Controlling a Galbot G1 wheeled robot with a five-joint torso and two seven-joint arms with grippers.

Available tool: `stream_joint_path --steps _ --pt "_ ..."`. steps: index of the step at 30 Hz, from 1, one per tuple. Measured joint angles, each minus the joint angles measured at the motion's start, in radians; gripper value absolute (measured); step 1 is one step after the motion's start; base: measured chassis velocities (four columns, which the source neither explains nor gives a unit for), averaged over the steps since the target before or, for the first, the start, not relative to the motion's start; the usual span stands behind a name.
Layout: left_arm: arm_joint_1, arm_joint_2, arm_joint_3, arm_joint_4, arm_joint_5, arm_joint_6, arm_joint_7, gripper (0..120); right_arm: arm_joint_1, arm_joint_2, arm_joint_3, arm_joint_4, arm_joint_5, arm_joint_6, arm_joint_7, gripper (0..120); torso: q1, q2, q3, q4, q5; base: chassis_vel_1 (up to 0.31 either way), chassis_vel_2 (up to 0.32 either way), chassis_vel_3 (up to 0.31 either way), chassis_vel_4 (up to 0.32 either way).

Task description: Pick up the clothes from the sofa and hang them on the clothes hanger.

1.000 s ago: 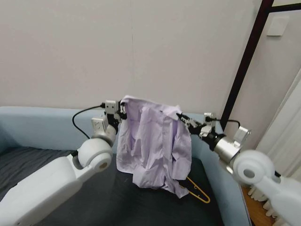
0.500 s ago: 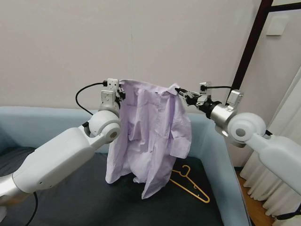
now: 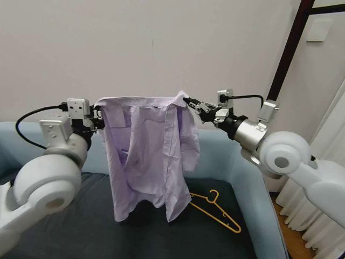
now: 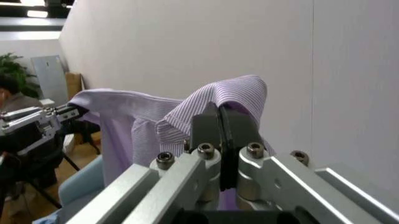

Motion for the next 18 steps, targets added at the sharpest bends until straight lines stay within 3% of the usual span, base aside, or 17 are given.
stream_joint_path --steps 2,4,10,16,18 --pt "0.018 0.005 -0.008 -0.016 -0.001 -0.001 0.0 0 -0.023 -0.014 0.021 0.016 -0.002 0.0 -0.002 0 0.0 0.0 0.0 -0.0001 0.0 0.0 0.0 0.0 0.0" --pt "0.07 0.013 -0.021 -0.052 -0.003 -0.006 0.003 0 -0.129 -0.068 0.109 0.09 -0.002 -0.004 0.003 0 0.0 0.0 0.0 0.0 -0.0001 0.0 0.0 0.0 0.0" --pt "0.096 -0.023 0.001 -0.044 -0.009 -0.022 0.039 0 -0.297 -0.158 0.223 0.217 0.006 -0.005 0.073 0 0.0 0.0 0.0 0.0 -0.0004 0.0 0.0 0.0 0.0" --pt "0.086 -0.118 0.074 0.022 -0.013 -0.027 0.043 0 -0.372 -0.129 0.23 0.207 -0.039 -0.004 0.103 0 0.0 0.0 0.0 0.0005 -0.0003 0.0 0.0 0.0 0.0" --pt "0.065 -0.218 0.146 0.126 0.007 -0.031 0.037 0 -0.396 -0.063 0.203 0.12 -0.088 -0.004 0.101 0 0.0 0.0 0.0 0.0005 -0.0002 0.0 0.0 0.0 0.0"
